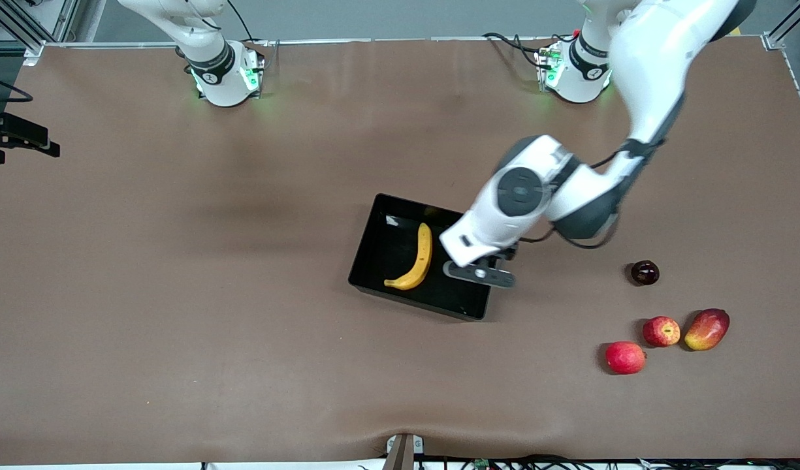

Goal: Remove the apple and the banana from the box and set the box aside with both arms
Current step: 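Move the left gripper back over the yellow banana in the tray, then lower the left gripper and grasp the banana by its middle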

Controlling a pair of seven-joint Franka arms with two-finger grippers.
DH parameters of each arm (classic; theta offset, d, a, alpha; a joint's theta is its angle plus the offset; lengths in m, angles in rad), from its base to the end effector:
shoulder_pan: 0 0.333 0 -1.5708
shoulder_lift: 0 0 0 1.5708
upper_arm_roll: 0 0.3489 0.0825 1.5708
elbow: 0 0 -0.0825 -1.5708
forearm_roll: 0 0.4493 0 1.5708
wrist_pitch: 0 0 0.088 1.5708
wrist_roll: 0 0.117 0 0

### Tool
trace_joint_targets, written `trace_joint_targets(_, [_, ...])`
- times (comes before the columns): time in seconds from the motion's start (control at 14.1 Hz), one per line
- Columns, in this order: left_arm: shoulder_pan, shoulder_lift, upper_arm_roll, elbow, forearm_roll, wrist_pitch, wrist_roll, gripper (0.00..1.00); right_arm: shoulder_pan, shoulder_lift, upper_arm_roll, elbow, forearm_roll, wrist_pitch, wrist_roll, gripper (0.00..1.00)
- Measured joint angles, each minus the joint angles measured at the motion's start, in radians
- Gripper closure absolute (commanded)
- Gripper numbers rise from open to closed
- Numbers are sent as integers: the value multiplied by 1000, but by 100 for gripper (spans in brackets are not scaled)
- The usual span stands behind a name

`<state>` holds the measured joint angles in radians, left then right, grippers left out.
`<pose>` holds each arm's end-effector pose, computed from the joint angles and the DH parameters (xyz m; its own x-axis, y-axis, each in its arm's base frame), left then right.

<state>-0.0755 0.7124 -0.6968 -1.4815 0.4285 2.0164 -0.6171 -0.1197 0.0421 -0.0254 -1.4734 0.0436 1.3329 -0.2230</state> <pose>0.6386 -0.4498 0.3106 0.9748 -0.2209 -0.0300 -0.2196 -0.9748 0.0397 0.6010 -0.0815 0.6544 0.9818 0.0898 -0.1675 0.0770 -0.9937 -0.0815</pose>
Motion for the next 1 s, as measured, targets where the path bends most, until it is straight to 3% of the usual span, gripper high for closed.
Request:
trace_joint_targets(0.14, [-71, 51, 27, 0, 44, 77, -54, 0, 0, 0, 0, 0, 0, 0, 0, 0])
trace_joint_targets(0.57, [-246, 116, 201, 1, 51, 233, -88, 0, 0, 0, 0, 0, 0, 0, 0, 0])
trace_joint_targets(1.0, [-265, 183, 218, 1, 51, 311, -111, 0, 0, 0, 0, 0, 0, 0, 0, 0])
